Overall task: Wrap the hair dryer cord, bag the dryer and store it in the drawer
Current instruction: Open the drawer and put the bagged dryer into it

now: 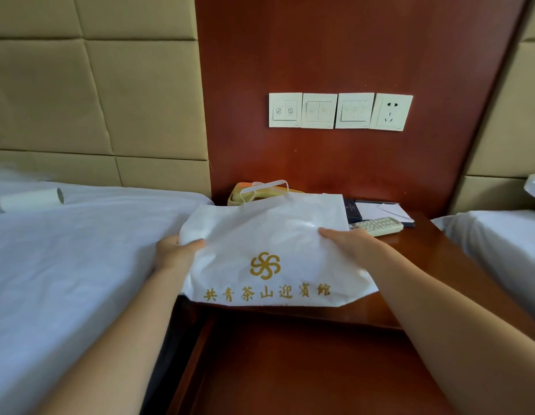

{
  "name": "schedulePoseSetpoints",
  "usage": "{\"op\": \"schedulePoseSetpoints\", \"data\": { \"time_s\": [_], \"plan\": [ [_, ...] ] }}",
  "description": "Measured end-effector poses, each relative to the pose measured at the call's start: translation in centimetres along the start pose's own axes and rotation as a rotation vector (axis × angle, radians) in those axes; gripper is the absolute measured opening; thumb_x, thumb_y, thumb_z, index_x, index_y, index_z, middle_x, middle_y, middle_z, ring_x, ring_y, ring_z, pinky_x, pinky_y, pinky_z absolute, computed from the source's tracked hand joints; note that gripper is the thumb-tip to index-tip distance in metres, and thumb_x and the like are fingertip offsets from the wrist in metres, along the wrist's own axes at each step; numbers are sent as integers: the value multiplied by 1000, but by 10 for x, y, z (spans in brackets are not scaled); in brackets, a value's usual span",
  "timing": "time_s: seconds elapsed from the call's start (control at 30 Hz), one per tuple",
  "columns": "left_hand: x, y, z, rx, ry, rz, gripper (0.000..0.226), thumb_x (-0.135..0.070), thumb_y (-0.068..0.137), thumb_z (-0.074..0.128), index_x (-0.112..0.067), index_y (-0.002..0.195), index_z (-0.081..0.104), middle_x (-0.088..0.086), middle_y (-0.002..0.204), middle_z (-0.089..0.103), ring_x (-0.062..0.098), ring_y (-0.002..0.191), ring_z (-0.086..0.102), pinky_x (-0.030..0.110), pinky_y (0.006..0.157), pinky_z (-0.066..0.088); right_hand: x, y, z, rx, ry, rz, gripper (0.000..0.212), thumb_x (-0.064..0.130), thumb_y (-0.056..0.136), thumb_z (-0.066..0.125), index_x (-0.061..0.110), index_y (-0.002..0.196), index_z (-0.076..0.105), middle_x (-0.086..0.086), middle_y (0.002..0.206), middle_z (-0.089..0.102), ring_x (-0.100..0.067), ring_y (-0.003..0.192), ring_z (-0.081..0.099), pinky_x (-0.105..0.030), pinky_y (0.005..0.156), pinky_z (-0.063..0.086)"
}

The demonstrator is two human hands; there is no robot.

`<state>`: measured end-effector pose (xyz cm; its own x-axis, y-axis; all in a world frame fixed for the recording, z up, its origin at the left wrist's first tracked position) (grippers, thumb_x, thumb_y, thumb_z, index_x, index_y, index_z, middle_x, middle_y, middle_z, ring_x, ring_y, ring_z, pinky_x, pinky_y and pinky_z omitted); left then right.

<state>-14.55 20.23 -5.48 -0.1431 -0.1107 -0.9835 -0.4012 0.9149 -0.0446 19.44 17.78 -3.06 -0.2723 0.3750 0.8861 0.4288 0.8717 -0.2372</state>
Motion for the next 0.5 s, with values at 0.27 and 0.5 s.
{"op": "schedulePoseSetpoints", "data": {
  "time_s": [0.27, 0.5],
  "plan": [
    [-40, -35, -33, -103, -99, 234, 6, -9, 80, 67, -8, 86, 65, 7, 82, 62, 20, 75, 54, 31, 70, 43, 23, -40, -16, -38, 117, -165, 24, 23, 86, 65, 4, 99, 58, -6, 81, 59, -22, 69, 55, -25, 57, 47],
    [-76, -116, -57, -5, -307, 293, 11, -5, 84, 64, -8, 95, 64, 3, 79, 63, 20, 69, 56, 25, 61, 45, 37, -120, -77, -100, 297, -352, 12, 19, 86, 65, 7, 89, 64, -7, 75, 66, -26, 68, 63, -35, 66, 54]
  ]
}}
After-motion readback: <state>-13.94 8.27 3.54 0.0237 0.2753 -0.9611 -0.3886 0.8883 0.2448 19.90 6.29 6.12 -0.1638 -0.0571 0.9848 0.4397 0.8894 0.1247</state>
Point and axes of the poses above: each hand's wrist, its own y-axis towards the middle knuckle, its own z-axis out of the palm, x = y × z, the point moved 5 cm from there along y, towards the middle knuckle
